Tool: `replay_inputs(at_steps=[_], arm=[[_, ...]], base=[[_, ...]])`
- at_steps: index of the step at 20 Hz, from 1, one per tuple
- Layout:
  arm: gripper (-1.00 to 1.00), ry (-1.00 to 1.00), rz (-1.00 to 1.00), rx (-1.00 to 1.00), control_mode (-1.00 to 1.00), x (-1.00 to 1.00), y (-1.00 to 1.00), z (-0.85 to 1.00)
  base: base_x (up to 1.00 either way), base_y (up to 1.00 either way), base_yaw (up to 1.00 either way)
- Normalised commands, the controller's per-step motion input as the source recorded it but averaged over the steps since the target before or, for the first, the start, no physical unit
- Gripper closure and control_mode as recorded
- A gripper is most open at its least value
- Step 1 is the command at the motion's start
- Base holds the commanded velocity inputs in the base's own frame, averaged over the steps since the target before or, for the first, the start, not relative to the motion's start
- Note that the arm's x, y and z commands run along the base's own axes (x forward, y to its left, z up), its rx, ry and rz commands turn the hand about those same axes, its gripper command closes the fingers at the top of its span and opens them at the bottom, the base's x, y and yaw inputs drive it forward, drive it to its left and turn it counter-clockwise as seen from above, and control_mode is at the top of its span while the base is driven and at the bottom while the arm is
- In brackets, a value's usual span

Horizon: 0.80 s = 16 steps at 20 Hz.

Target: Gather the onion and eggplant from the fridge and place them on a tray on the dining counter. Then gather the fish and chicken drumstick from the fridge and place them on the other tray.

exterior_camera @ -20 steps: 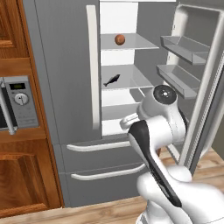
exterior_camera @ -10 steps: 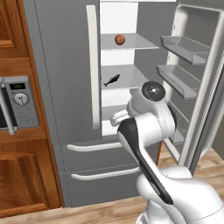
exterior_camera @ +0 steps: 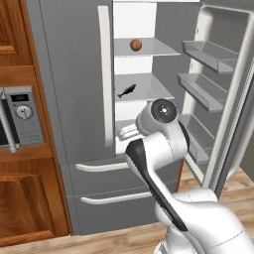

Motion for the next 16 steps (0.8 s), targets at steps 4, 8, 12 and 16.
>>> replay_inputs(at_steps=[4,8,12,16], arm=[[-1.00,0.01,0.00,0.00,-1.00,0.32,0.05,0.01],[-1.00,0.01,0.00,0.00,-1.00,0.41,0.19,0.00],[-1.00,0.02,0.00,0.00,-1.00,0.51,0.29,0.00],[-1.00,0.01,0.00,0.00,-1.00,0.51,0.27,0.00]], base=[[0.00,0.00,0.00],[0.00,0.00,0.00],[0.00,0.00,0.00],[0.00,0.00,0.00]])
